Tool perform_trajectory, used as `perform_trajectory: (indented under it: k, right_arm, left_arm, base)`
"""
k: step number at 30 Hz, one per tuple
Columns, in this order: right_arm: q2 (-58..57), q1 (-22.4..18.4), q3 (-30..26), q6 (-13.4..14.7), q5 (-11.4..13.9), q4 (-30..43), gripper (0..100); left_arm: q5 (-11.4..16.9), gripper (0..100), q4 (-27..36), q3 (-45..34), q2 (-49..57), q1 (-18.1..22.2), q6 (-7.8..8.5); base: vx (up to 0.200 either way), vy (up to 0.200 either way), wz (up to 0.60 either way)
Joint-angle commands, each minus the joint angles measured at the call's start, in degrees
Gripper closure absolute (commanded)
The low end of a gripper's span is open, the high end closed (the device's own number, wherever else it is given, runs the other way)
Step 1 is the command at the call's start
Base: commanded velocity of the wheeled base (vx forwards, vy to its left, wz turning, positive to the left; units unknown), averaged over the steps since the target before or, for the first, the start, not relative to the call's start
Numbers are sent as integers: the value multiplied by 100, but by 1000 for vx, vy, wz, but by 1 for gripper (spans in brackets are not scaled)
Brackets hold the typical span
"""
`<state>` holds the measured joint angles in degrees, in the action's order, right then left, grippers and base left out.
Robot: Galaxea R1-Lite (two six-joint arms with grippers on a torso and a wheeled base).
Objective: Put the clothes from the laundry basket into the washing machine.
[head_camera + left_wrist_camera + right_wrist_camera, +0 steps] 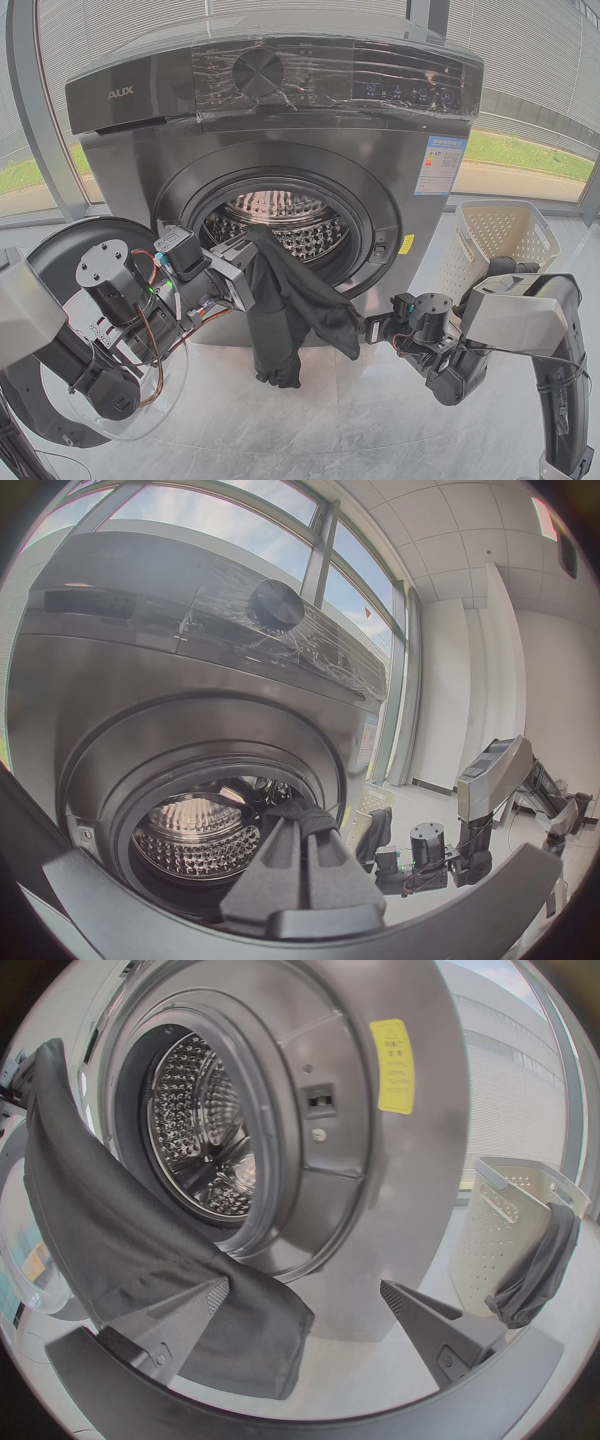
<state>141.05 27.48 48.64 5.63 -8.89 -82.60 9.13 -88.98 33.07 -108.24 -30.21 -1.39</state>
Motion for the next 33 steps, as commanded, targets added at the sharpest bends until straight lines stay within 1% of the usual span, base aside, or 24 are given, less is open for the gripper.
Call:
perform_trajectory:
  k: [1,18,20,21,23,24,25,29,30,33]
  right_arm:
    - [-95,-41,-39,-1,1,-1,0]
    - [99,276,-39,26,10,-10,0]
    - [37,425,-127,43,89,-80,0]
    - [2,513,-241,43,168,-168,0]
    - [-60,662,-382,34,353,-300,0]
    - [-165,812,-540,34,493,-397,0]
    - [-244,935,-680,34,581,-441,0]
    - [-438,1348,-988,34,757,-538,0]
    - [-464,1462,-1014,34,792,-546,0]
    - [-464,1629,-979,26,871,-546,0]
  left_arm:
    - [1,100,-14,-3,5,-3,-2]
    - [-17,100,-14,-3,13,-3,-2]
    - [-43,100,-14,6,-4,-3,-2]
    - [-61,100,-14,15,-13,-3,-2]
    - [-69,100,-14,33,-22,6,-2]
    - [-69,100,-14,33,-22,6,-2]
    - [-78,100,-14,41,-30,15,-2]
    - [-87,100,-14,68,-92,33,-2]
    - [-87,100,-14,68,-92,33,-2]
    - [-87,100,-14,68,-92,33,-2]
  base:
    - [0,0,0]
    - [0,0,0]
    - [0,0,0]
    - [0,0,0]
    - [0,0,0]
    - [0,0,0]
    - [0,0,0]
    - [0,0,0]
    - [0,0,0]
    - [0,0,0]
